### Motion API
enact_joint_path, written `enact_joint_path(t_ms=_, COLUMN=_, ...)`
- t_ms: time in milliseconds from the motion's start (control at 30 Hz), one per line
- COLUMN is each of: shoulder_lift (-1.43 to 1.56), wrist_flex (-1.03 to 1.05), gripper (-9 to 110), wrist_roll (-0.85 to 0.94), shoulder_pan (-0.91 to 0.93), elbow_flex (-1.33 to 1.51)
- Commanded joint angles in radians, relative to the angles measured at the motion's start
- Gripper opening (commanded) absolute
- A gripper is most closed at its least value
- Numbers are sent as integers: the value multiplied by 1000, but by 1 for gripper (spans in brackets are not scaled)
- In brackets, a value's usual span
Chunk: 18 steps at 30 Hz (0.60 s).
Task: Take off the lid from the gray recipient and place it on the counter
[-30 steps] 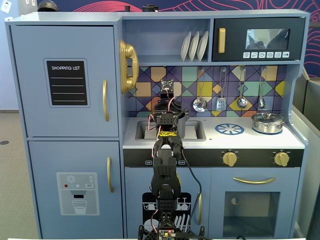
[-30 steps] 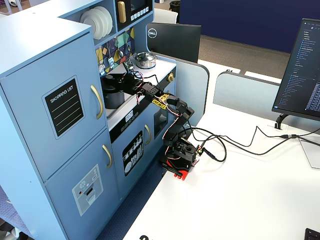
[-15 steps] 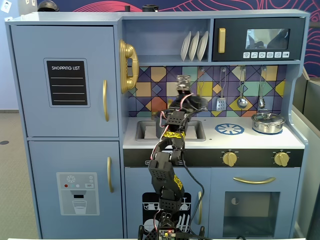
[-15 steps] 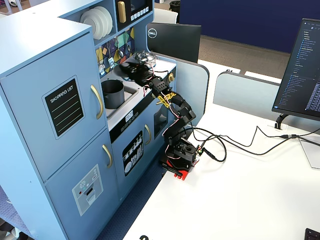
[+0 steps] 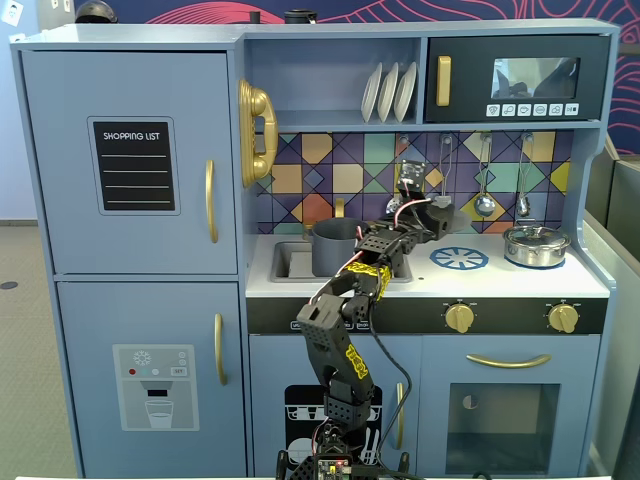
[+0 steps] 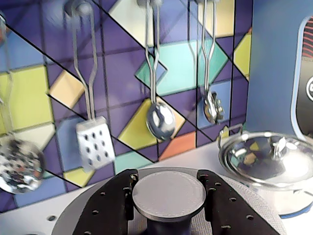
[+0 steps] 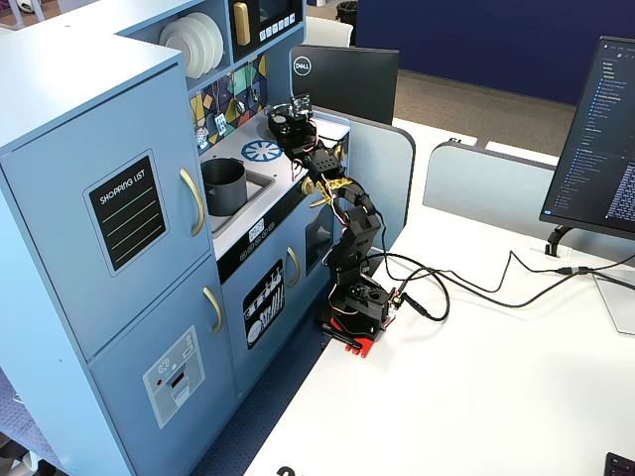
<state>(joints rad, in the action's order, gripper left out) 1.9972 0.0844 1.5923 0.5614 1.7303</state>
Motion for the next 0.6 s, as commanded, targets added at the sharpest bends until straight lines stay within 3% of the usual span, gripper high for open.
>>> enact_joint_path(t_ms=0, shoulder_lift=-52, wrist_flex=-91, gripper=0, wrist_roll=9, shoulder_pan=20, elbow_flex=-32)
enact_joint_path(t_ms=567, shoulder_lift=-417, wrist_flex=-288, gripper=0, wrist_roll=34, shoulder_pan=32, elbow_flex=-26)
